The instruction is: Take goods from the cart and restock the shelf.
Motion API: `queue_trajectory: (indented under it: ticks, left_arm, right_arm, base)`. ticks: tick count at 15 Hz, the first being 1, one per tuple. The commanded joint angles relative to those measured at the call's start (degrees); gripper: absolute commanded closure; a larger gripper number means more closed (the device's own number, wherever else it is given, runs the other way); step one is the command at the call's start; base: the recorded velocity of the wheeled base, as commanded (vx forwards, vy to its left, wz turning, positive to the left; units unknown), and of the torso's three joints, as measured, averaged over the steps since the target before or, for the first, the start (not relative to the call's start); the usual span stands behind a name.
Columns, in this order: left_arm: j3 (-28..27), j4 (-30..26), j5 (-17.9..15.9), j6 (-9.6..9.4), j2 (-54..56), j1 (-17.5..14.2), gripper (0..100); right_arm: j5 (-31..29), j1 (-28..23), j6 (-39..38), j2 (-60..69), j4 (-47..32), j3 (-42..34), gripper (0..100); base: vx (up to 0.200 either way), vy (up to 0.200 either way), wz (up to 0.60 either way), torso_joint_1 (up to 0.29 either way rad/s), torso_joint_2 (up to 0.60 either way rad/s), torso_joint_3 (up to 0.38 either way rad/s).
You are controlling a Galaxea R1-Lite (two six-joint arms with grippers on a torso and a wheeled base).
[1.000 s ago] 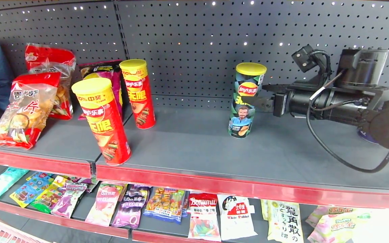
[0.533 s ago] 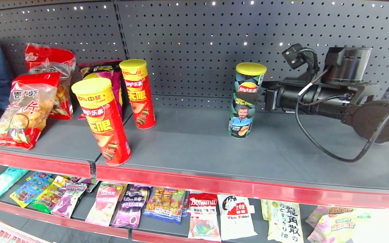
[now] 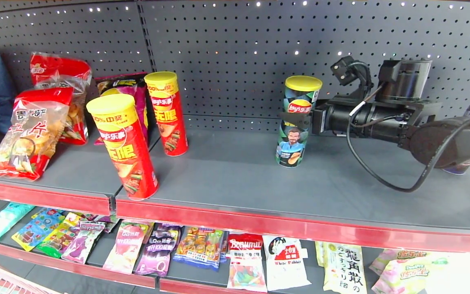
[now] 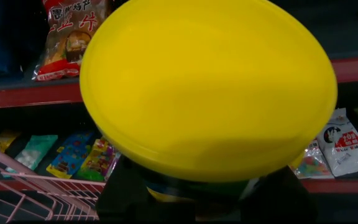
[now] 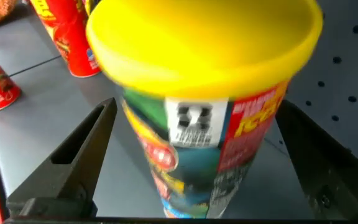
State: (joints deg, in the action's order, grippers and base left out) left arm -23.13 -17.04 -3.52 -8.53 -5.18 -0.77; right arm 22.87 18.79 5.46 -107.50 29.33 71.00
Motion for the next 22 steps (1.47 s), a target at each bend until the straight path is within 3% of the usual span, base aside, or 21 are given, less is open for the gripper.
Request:
queue_trajectory:
  ticks: [1,2,8,11,17,22]
  left_arm:
    - [0.0,0.0,0.0,0.01,-0.1,0.0,100]
    - [0.0,0.0,0.0,0.01,-0.1,0.0,100]
    - [1.2,0.0,0.0,0.01,1.2,0.0,100]
    - [1.5,0.0,-0.1,0.01,1.5,0.0,100]
    - [2.3,0.0,-0.3,0.01,1.6,0.0,100]
    - [2.6,0.0,-0.3,0.01,2.2,0.0,100]
  right_arm:
    - [0.0,0.1,0.0,-0.6,0.0,0.5,0]
    - [0.0,0.0,0.1,-0.9,0.0,0.6,100]
    - [-1.5,0.5,0.0,0.9,-0.2,-0.4,100]
    - [-4.0,4.3,-0.1,11.8,-13.2,-3.5,100]
    - [-4.1,7.3,0.3,20.9,-13.4,-13.6,100]
    - [-6.2,9.8,0.2,20.7,-5.3,-18.9,100]
  base:
    - [0.000,0.000,0.00,0.000,0.00,0.000]
    - [0.000,0.000,0.00,0.000,0.00,0.000]
    - [0.000,0.000,0.00,0.000,0.00,0.000]
    - [0.000,0.000,0.00,0.000,0.00,0.000]
    - [0.000,0.000,0.00,0.000,0.00,0.000]
    - [0.000,0.000,0.00,0.000,0.00,0.000]
